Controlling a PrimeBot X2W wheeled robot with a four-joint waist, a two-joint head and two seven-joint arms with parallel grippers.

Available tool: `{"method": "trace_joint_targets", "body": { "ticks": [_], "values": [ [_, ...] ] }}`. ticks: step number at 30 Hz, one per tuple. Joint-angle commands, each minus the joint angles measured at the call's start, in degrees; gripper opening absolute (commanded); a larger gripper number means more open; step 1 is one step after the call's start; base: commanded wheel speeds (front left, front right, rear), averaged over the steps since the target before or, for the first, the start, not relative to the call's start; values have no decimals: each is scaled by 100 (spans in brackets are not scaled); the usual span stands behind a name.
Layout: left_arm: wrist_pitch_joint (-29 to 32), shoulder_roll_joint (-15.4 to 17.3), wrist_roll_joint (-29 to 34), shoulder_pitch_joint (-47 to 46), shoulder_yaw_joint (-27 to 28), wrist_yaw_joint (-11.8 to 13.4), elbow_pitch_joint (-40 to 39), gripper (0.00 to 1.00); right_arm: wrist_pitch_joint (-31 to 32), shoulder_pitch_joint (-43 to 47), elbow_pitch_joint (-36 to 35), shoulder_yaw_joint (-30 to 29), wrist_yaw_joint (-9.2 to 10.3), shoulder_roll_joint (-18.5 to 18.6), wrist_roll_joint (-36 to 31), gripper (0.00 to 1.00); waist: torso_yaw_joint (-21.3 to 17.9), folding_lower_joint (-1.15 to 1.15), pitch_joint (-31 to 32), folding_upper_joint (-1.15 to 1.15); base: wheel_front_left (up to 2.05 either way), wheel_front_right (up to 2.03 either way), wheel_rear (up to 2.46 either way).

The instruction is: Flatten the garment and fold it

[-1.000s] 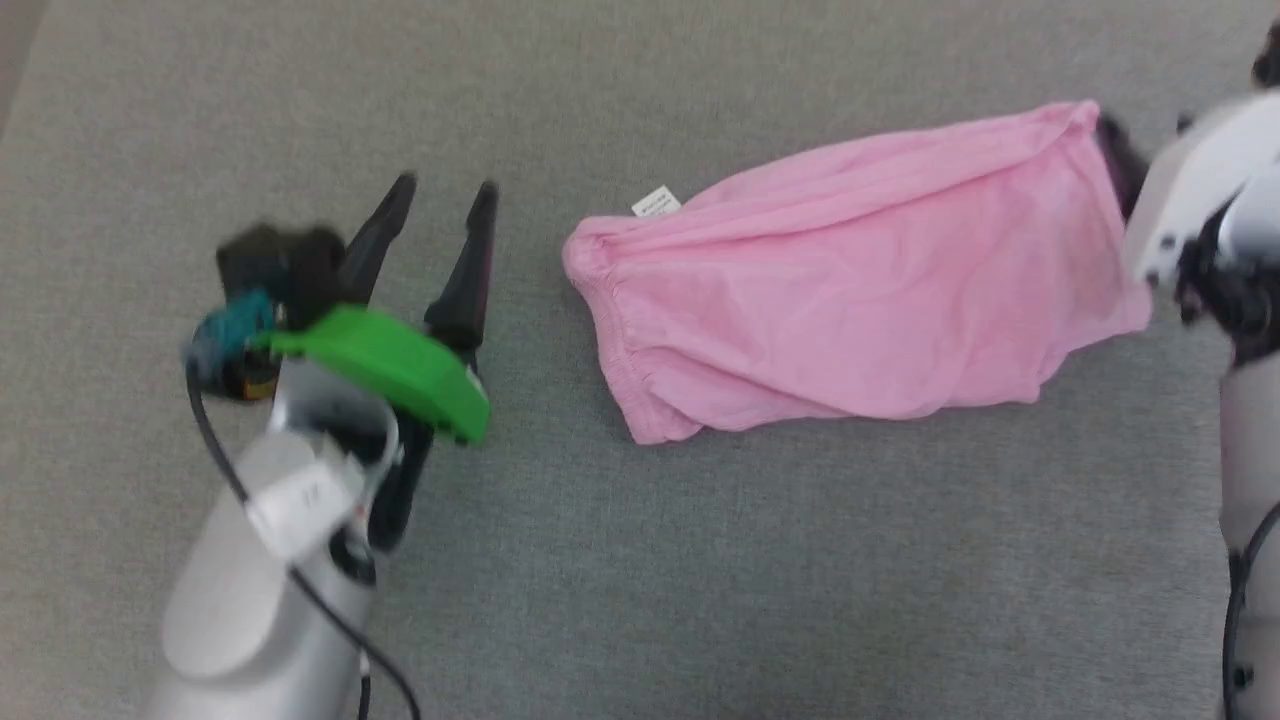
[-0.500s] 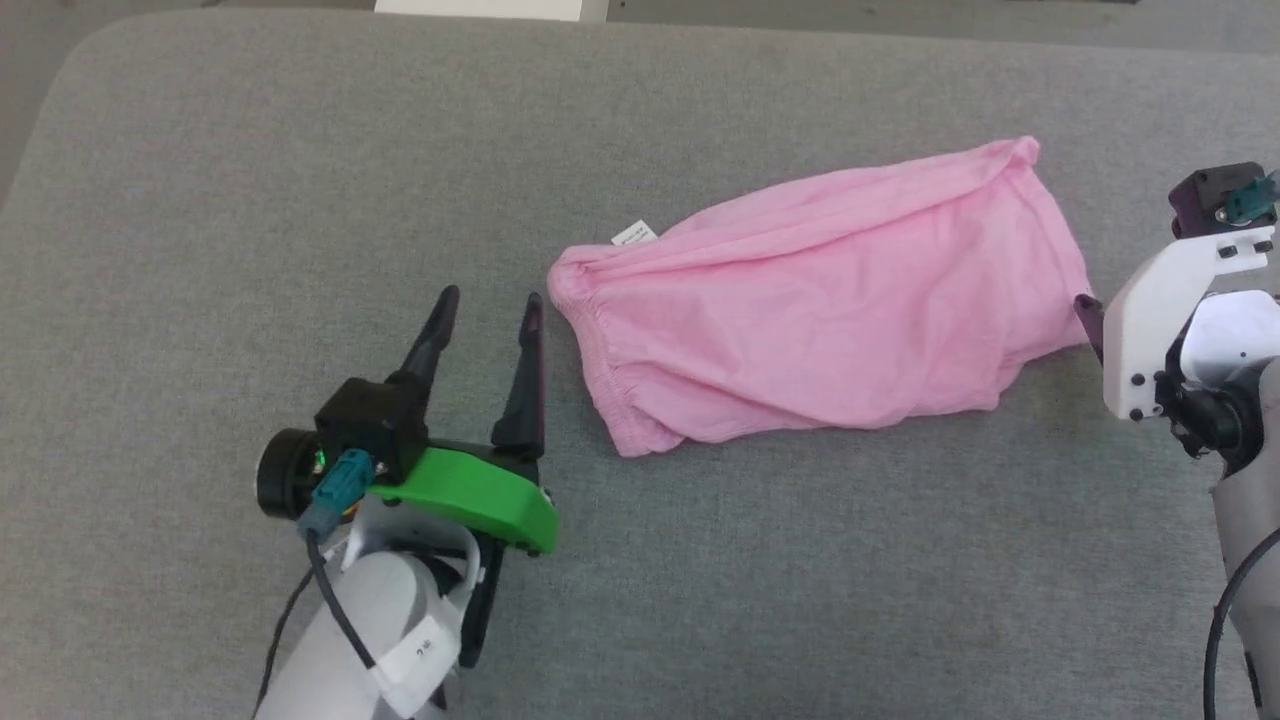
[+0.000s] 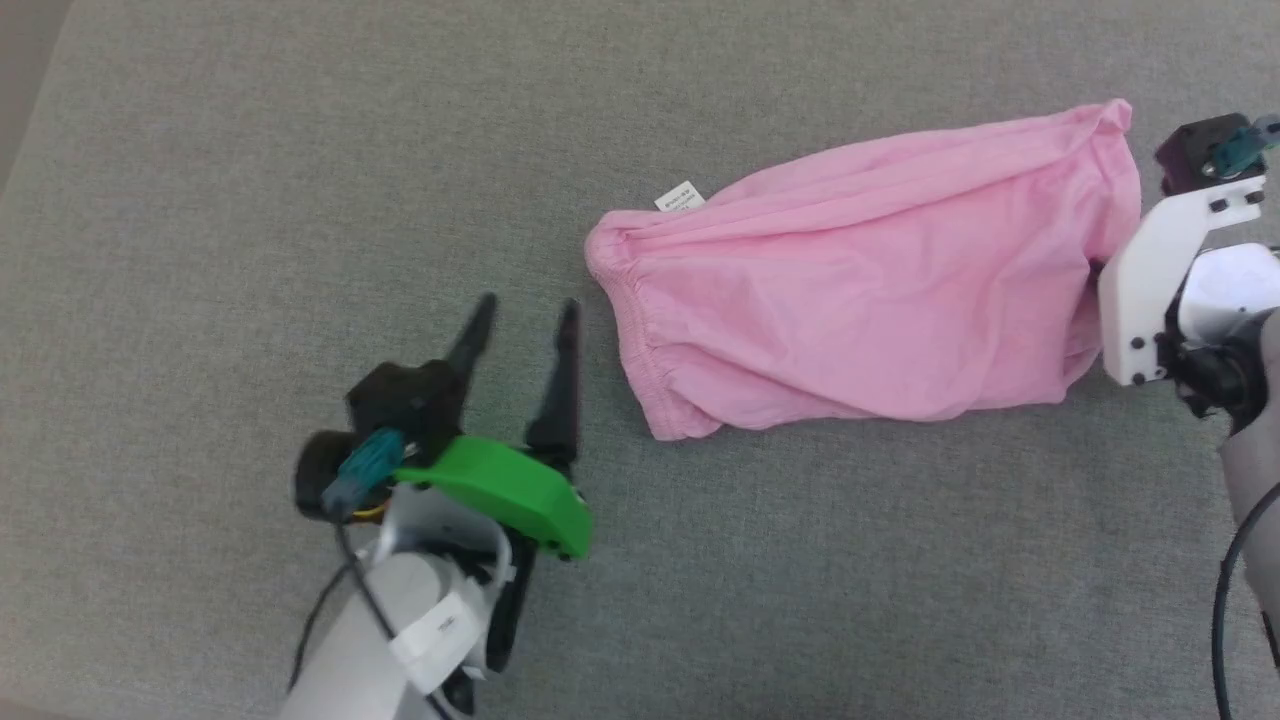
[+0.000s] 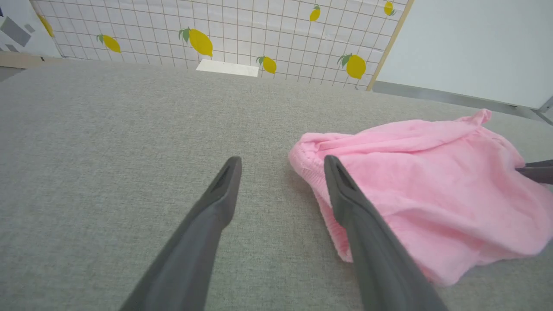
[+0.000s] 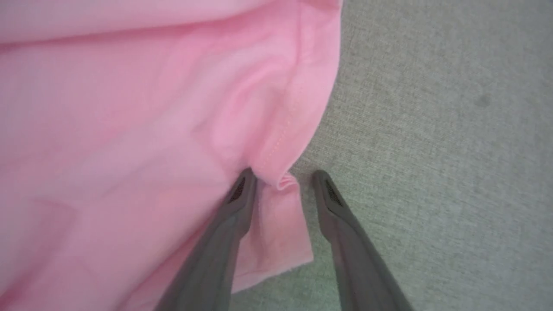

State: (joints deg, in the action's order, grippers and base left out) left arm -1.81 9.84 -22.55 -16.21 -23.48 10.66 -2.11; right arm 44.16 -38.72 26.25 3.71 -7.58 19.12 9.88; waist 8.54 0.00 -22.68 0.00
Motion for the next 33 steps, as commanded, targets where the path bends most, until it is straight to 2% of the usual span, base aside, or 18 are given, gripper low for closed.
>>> {"method": "trace_joint_targets", "body": {
  "ticks": [1, 8, 11, 17, 18, 19, 20, 27, 33],
  "values": [
    [250, -53, -80, 40, -94, 25, -55, 100, 82, 174, 196, 54, 9, -16, 49, 0, -37, 0, 77, 0, 0, 0, 0],
    [1977, -102, -342, 35, -517, 220, -96, 100, -29, 112, 190, 50, 9, -68, 126, 0, -177, 0, 241, 0, 0, 0, 0],
    [2370, -90, -379, -114, -558, 271, 100, 100, -42, 87, 187, 102, 9, -111, 130, 0, -249, 0, 256, 0, 0, 0, 0],
    [2711, -121, -510, -533, -705, -9, 990, 100, -120, 106, 176, 186, 9, -153, 173, 0, -395, 0, 235, 0, 0, 0, 0],
    [2762, -131, -557, -564, -717, -56, 1160, 76, -132, 115, 183, 202, 9, -165, 184, 0, -420, 0, 235, 0, 0, 0, 0],
    [2770, -134, -581, -593, -720, -92, 1270, 35, -141, 123, 188, 213, 9, -174, 199, 0, -440, 0, 233, 0, 0, 0, 0],
    [2795, -150, -648, -608, -712, -141, 1392, 0, -157, 131, 192, 230, 9, -181, 215, 0, -463, 0, 235, 0, 0, 0, 0],
    [2704, -105, -1120, -566, -419, -398, 1535, 0, -419, 324, 106, 246, 9, -195, 467, 0, -535, 0, 455, 0, 0, 0, 0],
    [3137, 319, -1581, -252, -108, -506, 1143, 0, -507, 979, -408, 90, 9, -120, 931, 0, -535, 0, 911, 0, 0, 0, 0]
  ]
}}
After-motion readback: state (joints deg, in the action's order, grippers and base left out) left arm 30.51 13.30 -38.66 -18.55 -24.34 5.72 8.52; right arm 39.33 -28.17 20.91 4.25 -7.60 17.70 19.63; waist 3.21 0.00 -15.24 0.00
